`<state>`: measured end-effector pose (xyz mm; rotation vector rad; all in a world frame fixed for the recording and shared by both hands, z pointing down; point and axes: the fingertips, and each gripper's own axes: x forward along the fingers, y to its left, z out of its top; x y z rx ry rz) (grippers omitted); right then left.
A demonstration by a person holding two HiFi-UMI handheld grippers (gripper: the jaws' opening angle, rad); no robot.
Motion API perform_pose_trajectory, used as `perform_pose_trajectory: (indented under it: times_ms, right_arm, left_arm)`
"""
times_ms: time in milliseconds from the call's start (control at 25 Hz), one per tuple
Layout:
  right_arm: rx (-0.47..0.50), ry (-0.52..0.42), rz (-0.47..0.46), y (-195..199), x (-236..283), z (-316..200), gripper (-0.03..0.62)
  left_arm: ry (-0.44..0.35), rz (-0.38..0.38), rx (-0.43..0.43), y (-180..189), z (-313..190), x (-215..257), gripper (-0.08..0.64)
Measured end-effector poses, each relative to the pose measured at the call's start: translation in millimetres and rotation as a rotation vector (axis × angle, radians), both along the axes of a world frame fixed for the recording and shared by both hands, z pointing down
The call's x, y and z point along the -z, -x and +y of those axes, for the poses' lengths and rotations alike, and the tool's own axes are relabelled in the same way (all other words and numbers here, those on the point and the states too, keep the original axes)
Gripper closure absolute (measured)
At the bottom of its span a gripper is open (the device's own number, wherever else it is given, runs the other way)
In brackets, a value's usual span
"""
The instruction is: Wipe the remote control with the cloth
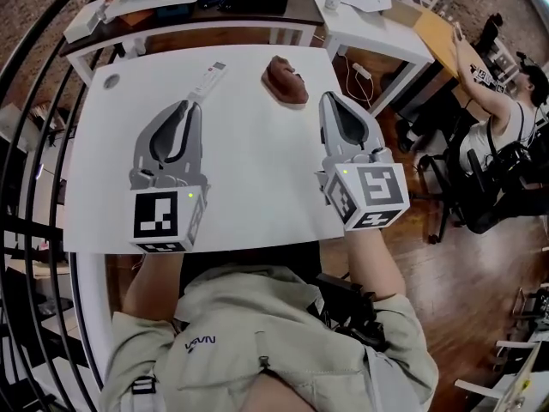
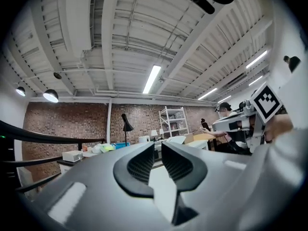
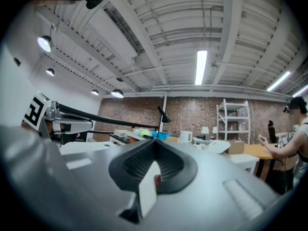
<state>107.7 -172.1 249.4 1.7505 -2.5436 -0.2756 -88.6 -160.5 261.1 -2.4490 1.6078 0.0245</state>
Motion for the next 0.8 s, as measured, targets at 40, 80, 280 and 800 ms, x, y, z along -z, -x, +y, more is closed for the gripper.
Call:
perform_pose_trajectory:
  times_ms: [40,80,280,800]
  right_arm:
    - [0.003,-0.009,0.001,1,3,7,0.588]
    - [0.005,-0.019,0.001,3,6,13,0.588]
    - [0.02,-0.049,-0.011,8,16,38,0.589]
    - [0.084,-0.048,-0.005,27,6,90,0.589]
  left_arm:
    - [-0.016,0.012,-0.001,-2,7,7,0.512]
    - [-0.029,0.033,-0.001,-5,13,14,0.512]
    - [-0.054,0.057,-0.009,-14,37,28,0.512]
    - [-0.054,-0.005,-0.015,-27,91,17,0.512]
